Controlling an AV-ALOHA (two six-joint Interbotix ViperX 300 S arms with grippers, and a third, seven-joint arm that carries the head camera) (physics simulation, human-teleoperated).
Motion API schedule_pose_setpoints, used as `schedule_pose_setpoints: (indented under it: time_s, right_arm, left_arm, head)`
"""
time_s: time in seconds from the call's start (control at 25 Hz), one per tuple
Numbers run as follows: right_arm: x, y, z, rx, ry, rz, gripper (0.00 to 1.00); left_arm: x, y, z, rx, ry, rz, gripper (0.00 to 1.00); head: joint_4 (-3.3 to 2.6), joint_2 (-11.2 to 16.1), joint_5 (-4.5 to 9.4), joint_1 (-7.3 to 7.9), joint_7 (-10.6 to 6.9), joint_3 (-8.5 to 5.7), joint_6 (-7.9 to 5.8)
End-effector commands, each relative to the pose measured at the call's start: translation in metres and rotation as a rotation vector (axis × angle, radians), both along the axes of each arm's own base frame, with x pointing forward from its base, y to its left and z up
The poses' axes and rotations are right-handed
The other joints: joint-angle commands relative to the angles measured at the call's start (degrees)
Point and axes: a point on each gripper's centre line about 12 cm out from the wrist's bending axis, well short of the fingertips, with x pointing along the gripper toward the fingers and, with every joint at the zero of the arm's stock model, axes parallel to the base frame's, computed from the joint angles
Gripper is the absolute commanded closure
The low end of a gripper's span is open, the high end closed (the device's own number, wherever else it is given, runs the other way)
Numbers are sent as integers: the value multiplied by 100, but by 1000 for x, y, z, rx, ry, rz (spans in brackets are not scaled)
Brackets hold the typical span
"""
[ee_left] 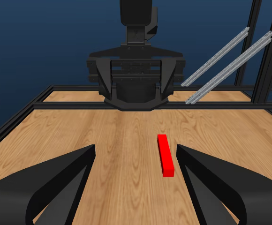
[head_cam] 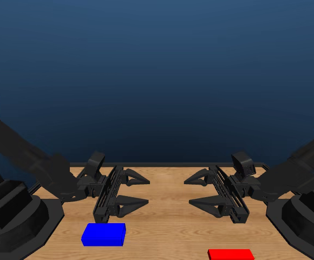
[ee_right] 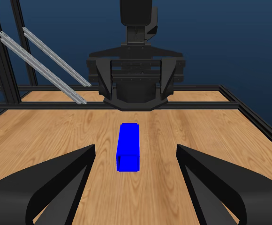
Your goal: Insert peg into socket
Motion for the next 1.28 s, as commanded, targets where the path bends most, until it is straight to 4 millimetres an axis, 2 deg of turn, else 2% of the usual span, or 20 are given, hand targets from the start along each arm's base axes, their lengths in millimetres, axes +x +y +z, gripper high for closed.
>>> schedule_pose_setpoints:
  time_s: [0.04,0.12,0.4,0.56,0.6,0.64,0.72,0.8,0.84,0.92,0.96,1.0,1.04,1.12,1.2,1.28]
  right_arm:
    - [17,10,11,-24,-1,5,0]
    - [15,10,9,-30,8,-5,0]
    - [12,8,0,0,31,-28,0]
    - [24,18,1,3,50,1,0]
    - [29,21,1,2,53,11,0]
    - [33,24,-1,1,67,19,0]
    - [40,27,-2,2,75,28,0]
    - [51,30,-4,5,85,42,0]
    - [54,31,-6,7,89,44,0]
    - [65,34,-8,11,93,56,0]
    - [70,35,-9,13,96,61,0]
    - [75,36,-10,14,96,69,0]
    - [78,36,-11,16,96,71,0]
    - [87,38,-13,14,104,81,0]
    - [94,39,-12,14,100,89,0]
    - [98,40,-12,15,100,94,0]
  left_arm:
    - [-20,-16,26,-155,-206,-56,0]
    - [-16,-18,18,-162,-167,-56,0]
    - [-18,-19,20,-150,-184,-44,0]
    - [-27,-12,3,-143,-3,75,0]
    - [-31,-14,-8,-140,70,79,0]
    - [-33,-17,-6,-146,89,79,0]
    - [-42,-21,-16,-159,171,80,0]
    - [-52,-22,-26,-188,225,96,0]
    - [-55,-25,-23,-176,241,81,0]
    - [-69,-21,-39,-207,314,115,0]
    - [-69,-27,-35,-214,315,92,0]
    - [-83,-26,-55,-205,395,99,0]
    - [-82,-25,-52,-226,385,103,0]
    - [-97,-22,-69,-229,469,126,0]
    - [-96,-21,-65,-263,440,133,0]
    - [-103,-23,-70,-256,471,115,0]
  head:
    - [46,-21,164,49,-60,-34,198]
    - [49,-31,151,61,-90,-29,207]
    - [59,-96,188,126,-153,10,201]
    - [73,-17,245,223,-162,10,167]
    - [85,31,271,271,-161,3,177]
    - [104,91,254,331,-163,-1,218]
    - [144,180,262,441,-187,-12,319]
    - [178,311,249,585,-192,-27,358]
    - [189,347,250,628,-197,-32,372]
    - [229,505,173,781,-223,-60,469]
    - [245,585,138,845,-233,-84,512]
    - [257,668,101,905,-240,-108,538]
    - [264,712,94,939,-251,-123,552]
    - [281,868,88,1040,-294,-180,575]
    - [293,1017,98,1129,-359,-241,588]
    - [303,1123,118,1194,-404,-289,595]
